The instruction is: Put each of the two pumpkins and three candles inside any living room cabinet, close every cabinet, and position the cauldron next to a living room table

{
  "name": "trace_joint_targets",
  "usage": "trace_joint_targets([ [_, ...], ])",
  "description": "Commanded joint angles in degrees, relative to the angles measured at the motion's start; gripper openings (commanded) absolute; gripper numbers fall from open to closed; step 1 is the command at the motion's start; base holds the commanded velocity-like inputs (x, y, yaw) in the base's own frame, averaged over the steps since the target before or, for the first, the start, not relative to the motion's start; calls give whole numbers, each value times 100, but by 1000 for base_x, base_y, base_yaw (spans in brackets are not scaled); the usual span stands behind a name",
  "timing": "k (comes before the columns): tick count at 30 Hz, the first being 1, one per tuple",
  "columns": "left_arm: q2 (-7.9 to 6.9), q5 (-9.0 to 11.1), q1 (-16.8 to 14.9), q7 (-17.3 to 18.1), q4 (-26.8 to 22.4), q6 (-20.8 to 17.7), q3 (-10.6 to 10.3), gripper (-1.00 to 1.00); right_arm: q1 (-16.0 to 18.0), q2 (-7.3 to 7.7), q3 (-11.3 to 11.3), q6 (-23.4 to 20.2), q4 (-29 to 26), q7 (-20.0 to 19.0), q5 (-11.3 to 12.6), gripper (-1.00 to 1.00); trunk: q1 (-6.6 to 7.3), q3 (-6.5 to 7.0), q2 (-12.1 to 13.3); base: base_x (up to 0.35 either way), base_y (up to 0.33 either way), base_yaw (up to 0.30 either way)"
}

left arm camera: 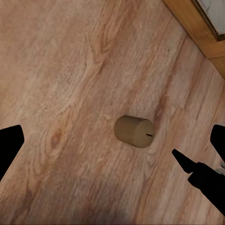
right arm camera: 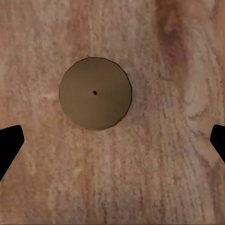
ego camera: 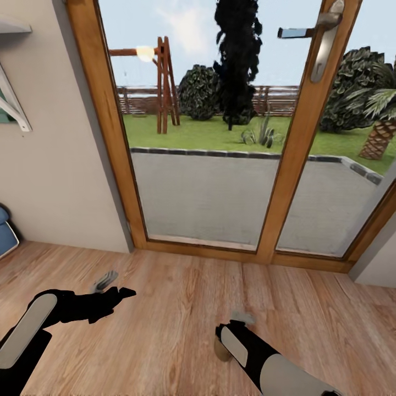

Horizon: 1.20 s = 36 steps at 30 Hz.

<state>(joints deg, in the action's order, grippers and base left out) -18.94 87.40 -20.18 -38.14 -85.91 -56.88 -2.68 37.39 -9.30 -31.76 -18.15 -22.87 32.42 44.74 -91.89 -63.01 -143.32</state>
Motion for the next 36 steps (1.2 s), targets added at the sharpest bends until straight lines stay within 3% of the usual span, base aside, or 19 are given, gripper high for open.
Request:
trace_joint_targets([
  [1, -4, 58, -4, -60, -5, 2, -6, 100, 5, 5, -47, -12, -5, -14, 21, 100, -1, -28, -4, 0, 0, 0],
  [6, -4, 58, -4, -60, -5, 2, -6, 100, 5, 7, -49, 46, 99, -244, -51, 100, -14, -139, -11, 0, 0, 0],
  [16, 2, 63, -4, -53, -5, 2, -13, 100, 5, 8, -42, 57, 142, -297, -73, 100, -40, -360, -24, 0, 0, 0],
  [23, -10, 328, -4, -58, -5, 2, -6, 100, 5, 8, -41, 57, 142, -298, -79, 100, -58, -516, -34, 0, 0, 0],
  [36, -21, 530, -4, -45, -5, -7, -4, 100, 5, 7, -41, 57, 142, -298, -79, 100, -86, -759, -48, 0, 0, 0],
])
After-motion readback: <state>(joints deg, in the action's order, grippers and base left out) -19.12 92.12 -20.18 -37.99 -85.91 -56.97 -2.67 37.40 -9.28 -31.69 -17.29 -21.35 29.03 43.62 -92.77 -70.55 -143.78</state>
